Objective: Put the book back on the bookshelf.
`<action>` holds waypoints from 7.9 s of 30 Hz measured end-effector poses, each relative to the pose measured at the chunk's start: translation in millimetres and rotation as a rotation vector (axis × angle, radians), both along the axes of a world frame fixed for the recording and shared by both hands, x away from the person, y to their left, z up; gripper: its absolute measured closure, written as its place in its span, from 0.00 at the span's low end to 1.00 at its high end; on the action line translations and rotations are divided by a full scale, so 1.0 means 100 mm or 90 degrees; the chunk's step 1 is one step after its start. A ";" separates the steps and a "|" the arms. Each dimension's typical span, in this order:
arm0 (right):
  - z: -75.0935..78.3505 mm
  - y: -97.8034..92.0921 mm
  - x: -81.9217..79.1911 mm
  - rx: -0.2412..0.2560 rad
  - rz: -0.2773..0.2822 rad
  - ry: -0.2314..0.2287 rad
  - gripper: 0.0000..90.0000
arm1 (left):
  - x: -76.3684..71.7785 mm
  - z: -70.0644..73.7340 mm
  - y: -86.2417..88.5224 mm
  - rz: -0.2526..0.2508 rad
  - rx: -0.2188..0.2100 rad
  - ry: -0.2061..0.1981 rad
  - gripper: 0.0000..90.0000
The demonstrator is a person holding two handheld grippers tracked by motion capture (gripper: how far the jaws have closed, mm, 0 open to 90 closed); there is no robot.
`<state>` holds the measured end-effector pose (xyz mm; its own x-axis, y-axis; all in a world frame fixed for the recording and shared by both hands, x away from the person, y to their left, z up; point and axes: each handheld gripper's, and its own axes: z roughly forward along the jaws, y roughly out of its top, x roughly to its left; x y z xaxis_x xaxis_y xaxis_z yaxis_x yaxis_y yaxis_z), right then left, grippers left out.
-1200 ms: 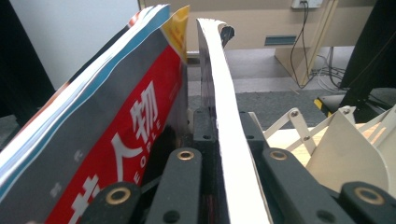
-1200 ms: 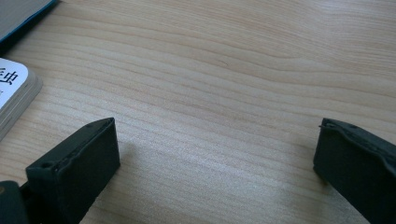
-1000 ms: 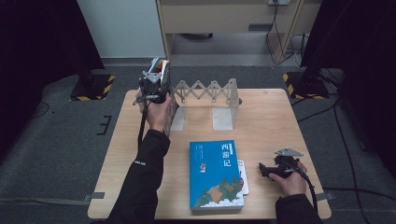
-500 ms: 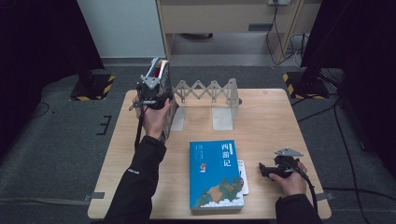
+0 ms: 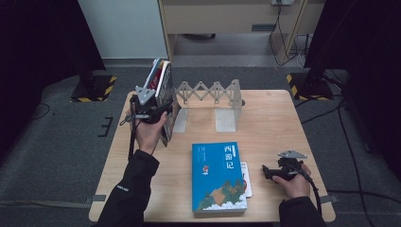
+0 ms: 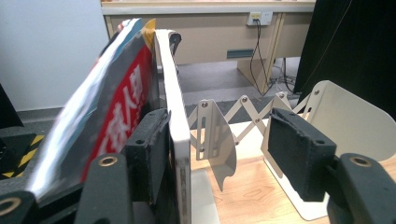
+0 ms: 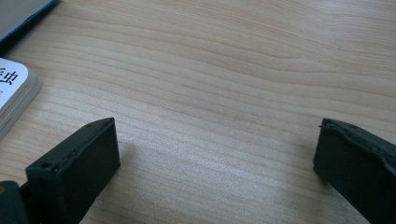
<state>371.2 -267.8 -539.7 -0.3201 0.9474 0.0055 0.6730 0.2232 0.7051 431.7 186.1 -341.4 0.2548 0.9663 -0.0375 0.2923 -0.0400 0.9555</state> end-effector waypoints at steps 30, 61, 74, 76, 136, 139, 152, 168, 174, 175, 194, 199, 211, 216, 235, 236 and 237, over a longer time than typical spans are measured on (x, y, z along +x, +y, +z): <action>0.00 0.00 0.00 0.002 0.000 0.001 0.01 | -0.59 -0.83 0.14 -0.112 0.020 0.096 0.34; 0.41 0.35 -0.11 0.068 0.078 -0.043 0.20 | -0.59 -1.37 -0.26 -0.212 0.012 0.200 0.30; 0.44 0.59 -0.15 0.120 0.125 -0.033 0.21 | -0.56 -1.59 -0.51 -0.257 0.035 0.244 0.27; 0.43 0.63 -0.15 0.119 0.130 -0.029 0.21 | -0.55 -1.63 -0.52 -0.260 0.036 0.249 0.26; 0.21 0.95 -0.08 0.220 0.173 0.032 0.19 | -0.34 -2.01 -0.61 -0.293 -0.175 0.296 0.00; 0.21 0.95 -0.08 0.227 0.172 0.033 0.19 | -0.34 -2.01 -0.62 -0.284 -0.181 0.295 0.00; 0.19 0.97 -0.07 0.237 0.175 0.037 0.19 | -0.35 -2.01 -0.58 -0.271 -0.198 0.299 0.05; 0.15 1.00 -0.08 0.275 0.184 0.063 0.20 | -0.37 -1.98 -0.52 -0.299 -0.212 0.339 0.14; 0.14 1.01 -0.08 0.275 0.186 0.064 0.19 | -0.35 -1.97 -0.49 -0.312 -0.224 0.359 0.18; 0.14 1.01 -0.08 0.275 0.186 0.064 0.19 | -0.35 -1.97 -0.49 -0.315 -0.224 0.359 0.18; 0.14 1.00 -0.09 0.276 0.190 0.065 0.18 | -0.36 -1.92 -0.48 -0.347 -0.228 0.375 0.25; 0.14 1.00 -0.09 0.276 0.190 0.066 0.18 | -0.34 -1.90 -0.48 -0.355 -0.230 0.388 0.27; 0.14 0.98 -0.08 0.288 0.195 0.072 0.18 | -0.30 -1.87 -0.49 -0.369 -0.243 0.400 0.32; 0.14 0.96 -0.07 0.299 0.195 0.078 0.18 | -0.29 -1.84 -0.49 -0.375 -0.252 0.392 0.35; 0.13 0.99 -0.06 0.291 0.203 0.071 0.20 | -0.30 -1.76 -0.66 -0.436 -0.214 0.413 0.45; 0.14 0.99 -0.06 0.290 0.203 0.073 0.20 | -0.29 -1.76 -0.65 -0.435 -0.226 0.418 0.45; 0.14 1.00 -0.06 0.287 0.202 0.073 0.20 | -0.29 -1.77 -0.65 -0.433 -0.231 0.420 0.47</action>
